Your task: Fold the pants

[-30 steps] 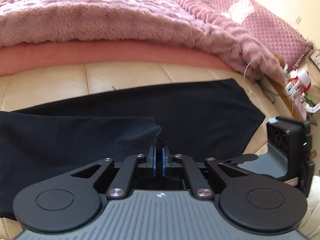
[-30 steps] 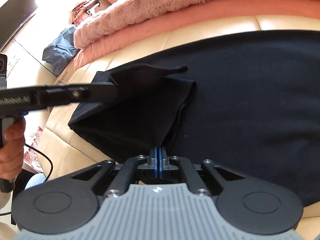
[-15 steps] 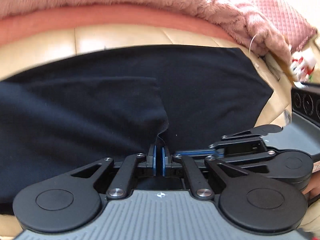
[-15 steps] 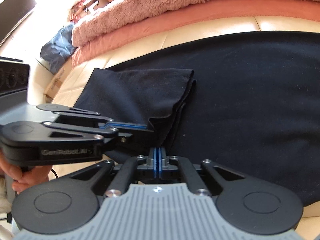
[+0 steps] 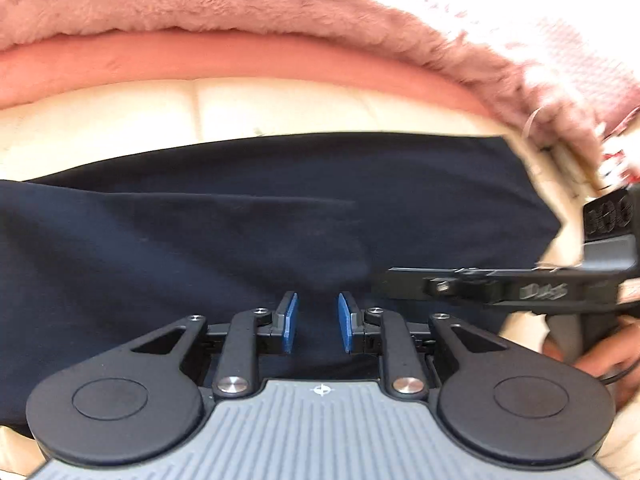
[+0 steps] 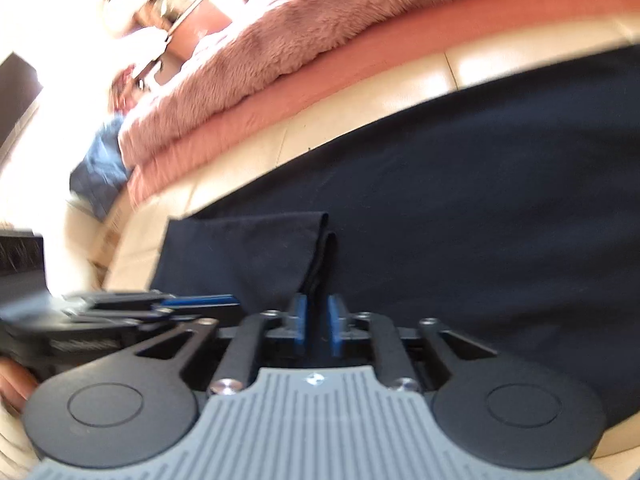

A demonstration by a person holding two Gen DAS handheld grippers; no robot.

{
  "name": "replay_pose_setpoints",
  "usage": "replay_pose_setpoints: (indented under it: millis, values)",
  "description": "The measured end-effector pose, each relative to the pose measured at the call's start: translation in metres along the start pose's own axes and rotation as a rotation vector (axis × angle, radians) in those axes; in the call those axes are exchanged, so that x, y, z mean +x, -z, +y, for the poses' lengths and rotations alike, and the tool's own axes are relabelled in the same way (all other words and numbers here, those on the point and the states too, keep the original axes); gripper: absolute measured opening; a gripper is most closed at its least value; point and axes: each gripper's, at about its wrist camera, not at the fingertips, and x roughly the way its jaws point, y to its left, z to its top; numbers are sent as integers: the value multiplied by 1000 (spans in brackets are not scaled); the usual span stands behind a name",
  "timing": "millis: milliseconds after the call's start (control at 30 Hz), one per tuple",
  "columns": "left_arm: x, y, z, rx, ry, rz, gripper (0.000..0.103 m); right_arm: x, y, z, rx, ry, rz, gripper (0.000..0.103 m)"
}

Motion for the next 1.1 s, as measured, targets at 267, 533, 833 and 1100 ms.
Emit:
replay_pose_setpoints:
  millis: [267, 533, 833, 1100]
  values:
    - [2, 6, 12, 6, -8, 30, 24, 22, -2, -11, 193, -99, -11, 29]
    - [-2, 5, -1, -14, -32, -55, 24, 23, -2, 8, 182, -34, -43, 0]
    - [-87, 0, 30, -84, -190, -312, 24, -28, -40, 100, -149, 15, -99, 0]
    - [-132, 2, 46, -131, -242, -423, 24, -117, -101, 150, -363, 60, -164, 0]
